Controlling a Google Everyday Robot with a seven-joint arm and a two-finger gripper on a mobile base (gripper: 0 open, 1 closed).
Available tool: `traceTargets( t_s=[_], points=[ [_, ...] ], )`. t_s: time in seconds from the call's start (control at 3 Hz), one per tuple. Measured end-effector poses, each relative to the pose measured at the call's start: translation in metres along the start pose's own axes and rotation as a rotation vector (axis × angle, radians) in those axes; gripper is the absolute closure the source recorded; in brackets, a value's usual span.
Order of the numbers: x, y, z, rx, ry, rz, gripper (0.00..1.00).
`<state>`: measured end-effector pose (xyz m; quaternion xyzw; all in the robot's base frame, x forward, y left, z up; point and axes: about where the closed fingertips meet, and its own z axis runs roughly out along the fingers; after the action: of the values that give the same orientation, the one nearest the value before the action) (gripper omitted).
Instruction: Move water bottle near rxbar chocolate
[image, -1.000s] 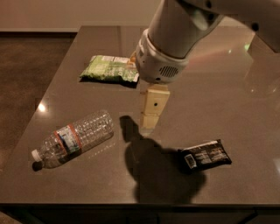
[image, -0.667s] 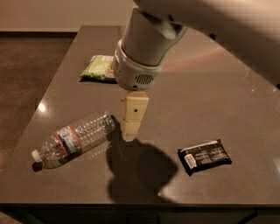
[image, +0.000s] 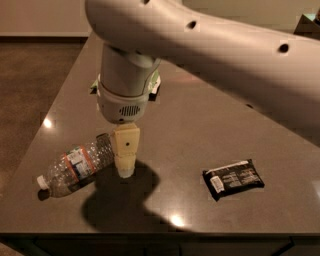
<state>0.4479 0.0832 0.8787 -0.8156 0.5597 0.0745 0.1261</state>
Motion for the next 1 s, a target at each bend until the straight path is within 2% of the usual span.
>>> traceTargets(
  t_s=[0.33, 0.67, 1.0],
  points=[
    [-0.007, 0.003, 0.019, -0.044, 0.035, -0.019, 0.0],
    [-0.009, 0.005, 0.029, -0.077, 0.052, -0.019, 0.18],
    [-0.001, 0.004, 0.028, -0.077, 0.067, -0.001, 0.41]
  ],
)
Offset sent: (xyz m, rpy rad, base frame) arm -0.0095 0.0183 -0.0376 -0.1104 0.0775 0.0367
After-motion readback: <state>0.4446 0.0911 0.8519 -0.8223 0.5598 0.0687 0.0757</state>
